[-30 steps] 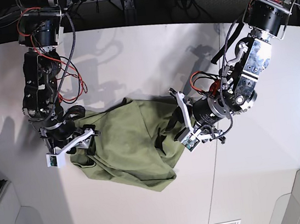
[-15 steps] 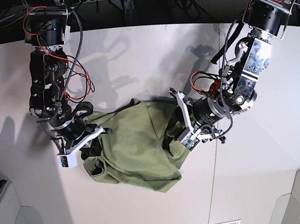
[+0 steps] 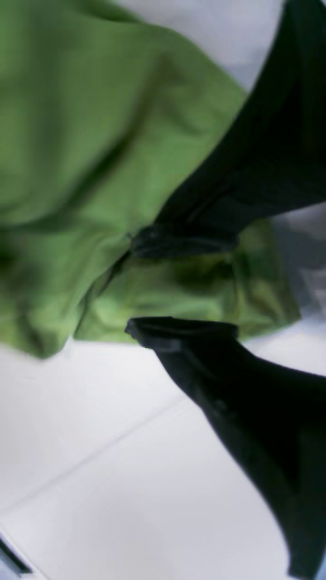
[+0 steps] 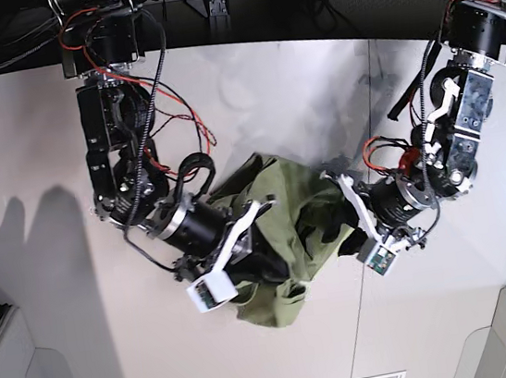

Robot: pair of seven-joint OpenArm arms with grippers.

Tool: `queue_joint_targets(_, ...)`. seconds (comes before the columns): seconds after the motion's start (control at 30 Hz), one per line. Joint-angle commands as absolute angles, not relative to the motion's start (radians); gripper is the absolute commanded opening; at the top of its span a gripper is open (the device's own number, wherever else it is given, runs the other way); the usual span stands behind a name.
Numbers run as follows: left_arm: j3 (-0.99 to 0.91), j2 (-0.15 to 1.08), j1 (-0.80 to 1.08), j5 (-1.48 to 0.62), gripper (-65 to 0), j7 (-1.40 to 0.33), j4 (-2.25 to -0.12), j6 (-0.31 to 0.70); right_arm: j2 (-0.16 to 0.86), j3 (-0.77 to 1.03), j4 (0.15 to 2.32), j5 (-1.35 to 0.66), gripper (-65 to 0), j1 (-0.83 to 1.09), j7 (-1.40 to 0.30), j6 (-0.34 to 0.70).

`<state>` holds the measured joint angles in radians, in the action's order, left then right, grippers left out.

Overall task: Layout the t-shirt on the table in an organized manner, then fold the t-shirt properly
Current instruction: 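Lift the held shirt with both grippers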

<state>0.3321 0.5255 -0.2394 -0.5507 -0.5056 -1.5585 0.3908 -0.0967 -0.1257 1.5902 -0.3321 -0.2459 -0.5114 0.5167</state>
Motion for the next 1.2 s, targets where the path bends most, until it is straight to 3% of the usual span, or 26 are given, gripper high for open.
queue_joint_targets(0.0, 0.287, 0.547, -0.263, -0.569, -40.3, -0.5, -1.577, 0.39, -0.103, -0.165, 1.607, -0.339, -53.1, -0.269, -0.483, 0.528)
queue_joint_targets(0.13, 0.174, 0.582, -0.26, -0.605, -40.3, -0.529, -1.576, 0.39, -0.103, -0.284, 1.607, -0.274, -35.1, -0.269, -0.482, 0.527)
queue_joint_targets(0.2, 0.141, 0.6, -0.255, -0.62, -40.3, -0.529, -1.576, 0.39, -0.105, -0.293, 1.607, -0.259, -31.3, -0.269, -0.468, 0.519)
queue_joint_targets(0.53, 0.129, 0.584, -0.155, -0.655, -40.2, -0.536, -1.576, 0.46, -0.13, -0.067, 1.612, -0.182, -31.3, -0.26, -0.563, 0.415)
queue_joint_targets(0.73, 0.13, 0.505, -0.133, -0.68, -33.4, -0.53, -1.576, 0.468, -0.108, 0.073, 1.612, -0.196, -31.3, -0.146, -0.574, 0.416)
queue_joint_targets(0.87, 0.132, 0.452, -0.133, -0.633, -33.4, -0.504, -1.573, 0.468, -0.094, 0.083, 1.612, -0.228, -31.3, -0.057, -0.573, 0.464)
queue_joint_targets(1.17, 0.21, 0.385, -0.137, -0.503, -35.1, -0.382, -1.428, 0.467, -0.095, 0.079, 1.605, -0.227, -31.8, 0.046, -0.57, 0.467)
